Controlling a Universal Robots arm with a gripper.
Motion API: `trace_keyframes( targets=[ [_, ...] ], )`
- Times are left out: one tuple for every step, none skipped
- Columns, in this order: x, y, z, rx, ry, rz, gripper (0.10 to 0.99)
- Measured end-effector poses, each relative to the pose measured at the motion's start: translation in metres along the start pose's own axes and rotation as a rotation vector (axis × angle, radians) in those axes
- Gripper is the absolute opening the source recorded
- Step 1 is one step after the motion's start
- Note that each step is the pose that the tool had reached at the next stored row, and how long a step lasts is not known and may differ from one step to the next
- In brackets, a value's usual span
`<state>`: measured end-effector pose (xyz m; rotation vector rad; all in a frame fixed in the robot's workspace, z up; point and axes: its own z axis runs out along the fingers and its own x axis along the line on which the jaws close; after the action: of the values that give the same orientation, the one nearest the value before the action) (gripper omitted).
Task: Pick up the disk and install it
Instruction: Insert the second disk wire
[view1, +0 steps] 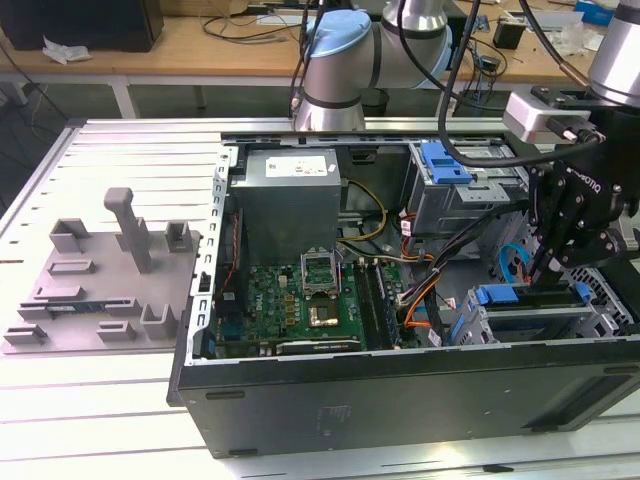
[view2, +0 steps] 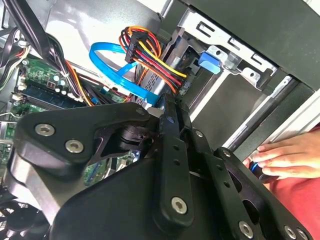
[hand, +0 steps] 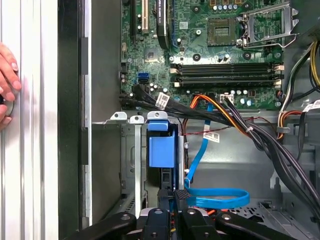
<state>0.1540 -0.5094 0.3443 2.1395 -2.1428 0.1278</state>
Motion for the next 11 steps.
trace_keyframes(
  targets=[
    [-0.0001,0.0,0.0003,0.0,0.0001,-0.002,0.161],
    [-0.0001,0.0,0.0005,0.0,0.0002,-0.003,0.161],
    [-0.0001,0.0,0.001,0.001,0.0001,-0.005,0.161],
    [-0.0002,0.0,0.0013,0.001,0.0002,-0.007,0.161],
    [-0.0003,0.0,0.0019,0.001,0.0001,-0.009,0.161],
    [-0.0004,0.0,0.0027,0.002,0.0001,-0.011,0.161],
    [-0.0004,0.0001,0.0033,0.002,0.0003,-0.013,0.161],
    [-0.0006,0.0005,0.0042,0.002,0.0003,-0.015,0.161],
    [-0.0007,0.0008,0.0049,0.002,0.0004,-0.016,0.161],
    [-0.0007,0.0011,0.0053,0.002,0.0005,-0.017,0.161],
    [-0.0008,0.0016,0.0061,0.003,0.0006,-0.018,0.161]
  ],
)
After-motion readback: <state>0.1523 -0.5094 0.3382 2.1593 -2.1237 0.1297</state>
